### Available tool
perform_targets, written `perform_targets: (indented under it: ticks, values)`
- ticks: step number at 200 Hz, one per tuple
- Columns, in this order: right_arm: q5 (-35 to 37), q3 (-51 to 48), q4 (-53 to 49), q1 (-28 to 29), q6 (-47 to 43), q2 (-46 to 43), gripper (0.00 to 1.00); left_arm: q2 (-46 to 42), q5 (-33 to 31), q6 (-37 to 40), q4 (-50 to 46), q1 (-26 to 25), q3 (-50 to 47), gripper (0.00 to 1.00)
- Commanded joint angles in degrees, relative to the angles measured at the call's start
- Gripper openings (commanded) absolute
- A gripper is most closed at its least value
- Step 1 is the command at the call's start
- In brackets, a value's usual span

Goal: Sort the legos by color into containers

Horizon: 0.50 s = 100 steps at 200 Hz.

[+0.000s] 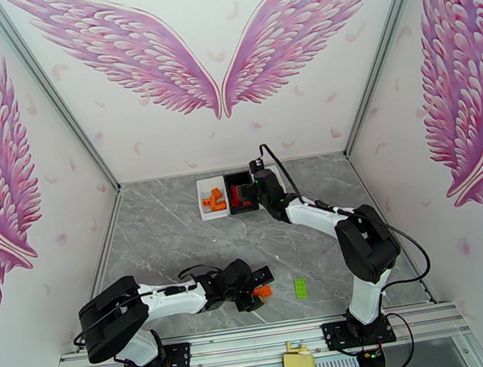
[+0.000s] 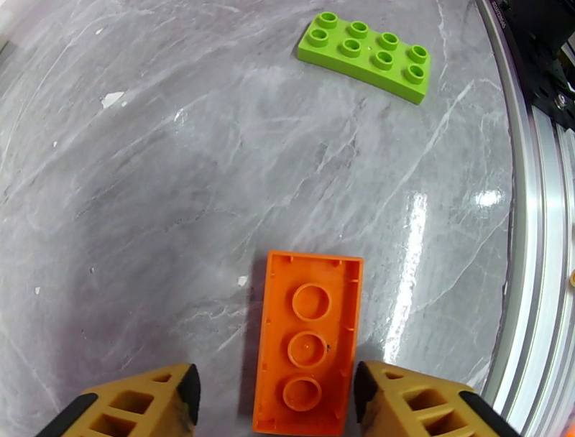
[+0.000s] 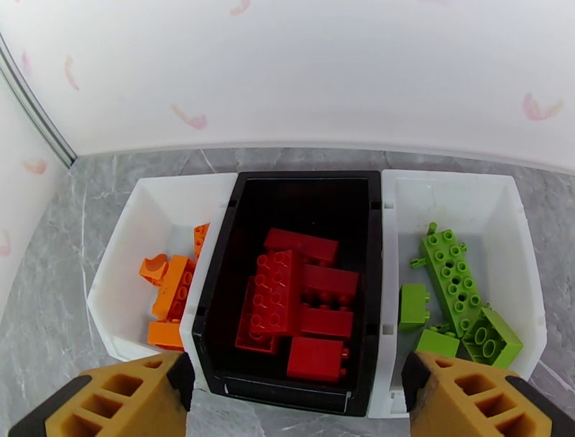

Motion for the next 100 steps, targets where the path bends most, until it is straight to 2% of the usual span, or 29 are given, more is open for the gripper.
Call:
perform_targets:
  ticks: [1,31,52,78,100]
  values:
    - [0.96,-1.50,0.79,-0.42,0.46,-2.30,0.81,1.05,2.04,0.71,-1.56,0.24,1.72,0.54]
    - [1.15,-1.84,0.49,-0.59,-0.05,-2.96,0.81,1.72,2.49,2.04,-3.26,0.06,2.42,0.55]
    - [1.05,-2.35,0.46,-0.67,-0.14,-3.77,0.81,2.25,3.03,1.83,-2.72,0.32,2.41,0.40]
    - [1.13,-3.35,0.27,-0.76,-0.25,-5.41,0.81,1.98,3.21,1.48,-2.54,0.63,2.15,0.31]
    - [0.93,-4.45,0.01,-0.76,-0.43,-6.98,0.81,0.38,2.61,0.48,-1.32,0.91,0.69,0.28]
